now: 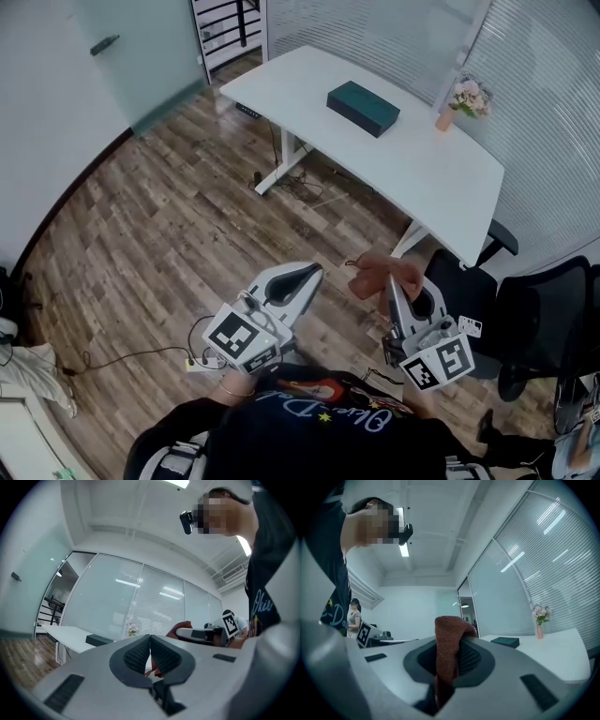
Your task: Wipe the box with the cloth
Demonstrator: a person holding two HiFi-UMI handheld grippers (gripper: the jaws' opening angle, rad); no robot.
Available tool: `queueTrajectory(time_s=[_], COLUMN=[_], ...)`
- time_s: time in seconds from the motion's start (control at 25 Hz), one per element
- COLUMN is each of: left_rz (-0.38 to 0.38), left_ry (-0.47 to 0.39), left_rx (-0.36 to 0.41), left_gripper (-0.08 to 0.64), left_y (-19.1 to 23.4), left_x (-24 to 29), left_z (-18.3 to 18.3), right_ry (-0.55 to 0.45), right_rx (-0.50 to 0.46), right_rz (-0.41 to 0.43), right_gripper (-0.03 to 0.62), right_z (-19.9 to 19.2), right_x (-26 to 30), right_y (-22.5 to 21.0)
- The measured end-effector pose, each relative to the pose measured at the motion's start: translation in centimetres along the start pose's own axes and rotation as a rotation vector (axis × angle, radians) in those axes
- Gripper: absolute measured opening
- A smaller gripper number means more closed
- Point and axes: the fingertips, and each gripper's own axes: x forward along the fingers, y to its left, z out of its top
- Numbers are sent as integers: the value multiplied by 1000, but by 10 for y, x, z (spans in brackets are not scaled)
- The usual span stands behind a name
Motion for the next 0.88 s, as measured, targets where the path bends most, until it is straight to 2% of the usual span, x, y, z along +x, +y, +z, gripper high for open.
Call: queueTrajectory(time_s=[0.44, 0.88], left_rz=[2, 78], left_ry=[5, 8], left_rx=[-8, -17], left_gripper=[5, 5], left_y=[43, 83], left_x=[-16, -27], left_z=[1, -4], right_ry=[11, 44], right_rx=[1, 31], right_rz=[-17, 1], right_gripper=[41, 41], right_z=[-12, -29], right_x=[41, 76], right_y=[10, 0])
